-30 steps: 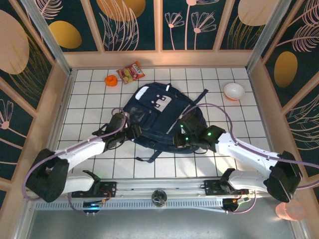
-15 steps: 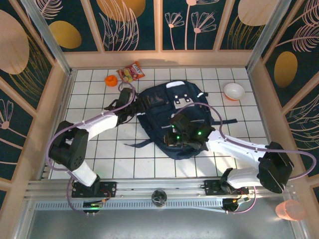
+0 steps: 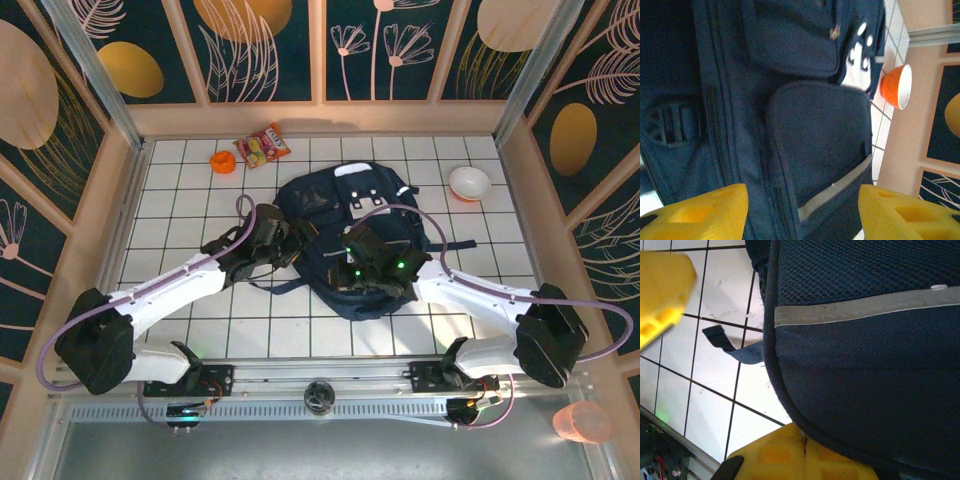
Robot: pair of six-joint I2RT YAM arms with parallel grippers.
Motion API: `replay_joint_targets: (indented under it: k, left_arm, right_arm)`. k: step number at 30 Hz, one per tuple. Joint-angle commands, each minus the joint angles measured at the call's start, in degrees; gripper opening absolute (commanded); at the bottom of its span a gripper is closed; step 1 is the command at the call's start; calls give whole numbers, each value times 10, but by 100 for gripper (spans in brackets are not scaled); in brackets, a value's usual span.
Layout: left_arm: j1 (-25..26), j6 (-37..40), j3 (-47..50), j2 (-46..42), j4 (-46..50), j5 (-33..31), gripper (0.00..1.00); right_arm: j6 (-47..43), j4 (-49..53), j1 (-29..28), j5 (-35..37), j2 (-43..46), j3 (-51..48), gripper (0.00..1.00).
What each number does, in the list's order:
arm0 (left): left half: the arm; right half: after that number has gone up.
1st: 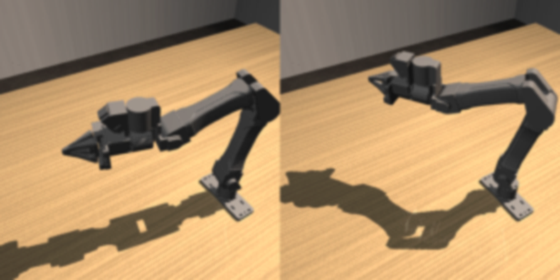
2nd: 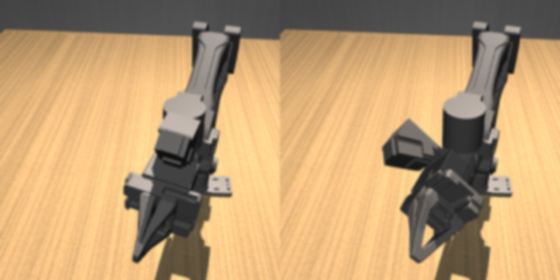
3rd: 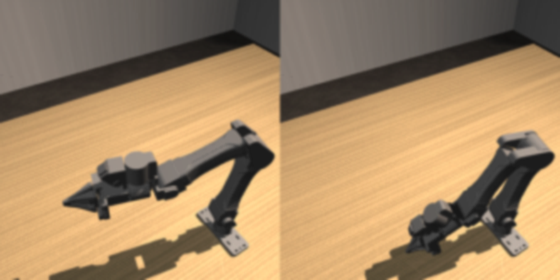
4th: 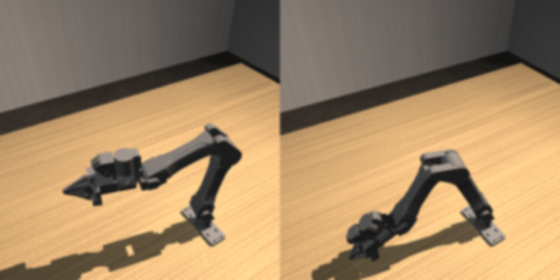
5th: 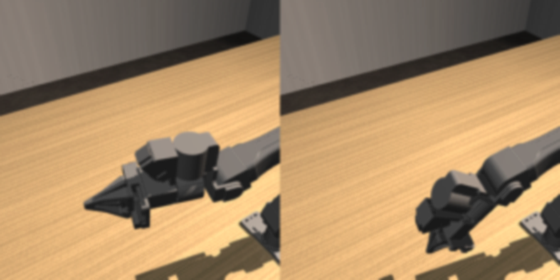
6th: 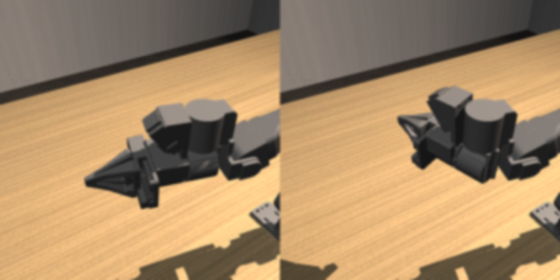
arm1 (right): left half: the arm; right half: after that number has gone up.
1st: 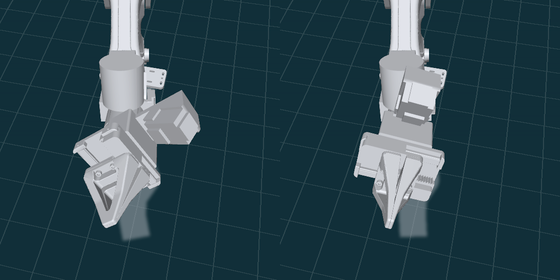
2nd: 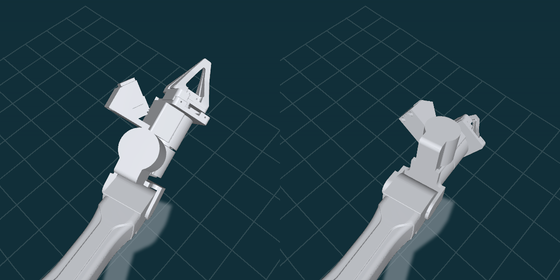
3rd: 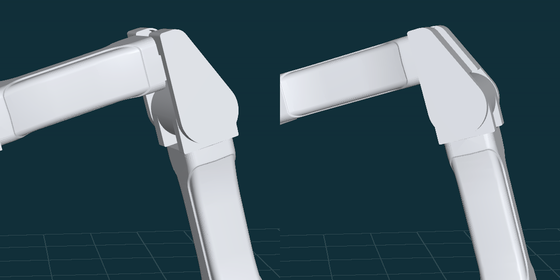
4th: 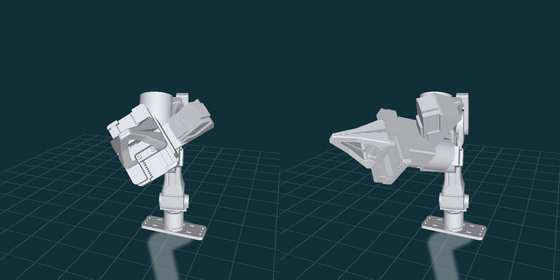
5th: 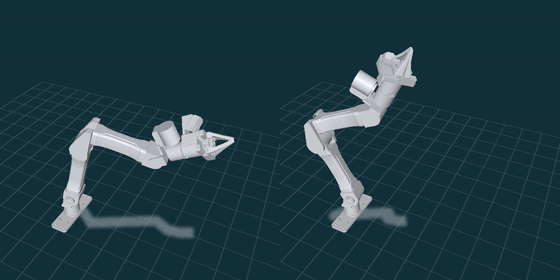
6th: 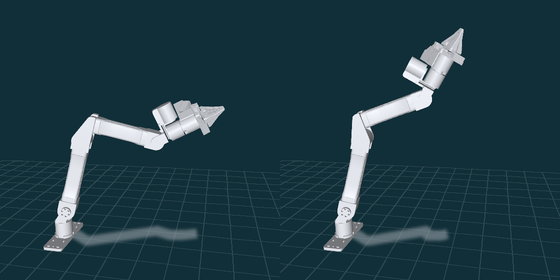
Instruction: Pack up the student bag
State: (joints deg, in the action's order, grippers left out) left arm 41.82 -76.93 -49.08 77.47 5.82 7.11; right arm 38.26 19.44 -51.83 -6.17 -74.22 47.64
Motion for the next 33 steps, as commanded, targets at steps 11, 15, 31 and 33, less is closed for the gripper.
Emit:
replay_joint_targets:
  k: [11,15,31,33]
  left_arm:
    - [45,-117,-52,82,13,77,51]
    - [47,-119,-63,104,5,80,34]
    - [-30,18,-59,51,141,-8,0]
    - [-42,38,-51,44,152,-8,0]
  right_arm:
    - [-13,-23,5,-4,7,2,0]
    - [-17,-23,5,-8,9,0,0]
    - [-62,148,132,6,117,-33,0]
    - [-74,147,147,-1,120,-36,0]
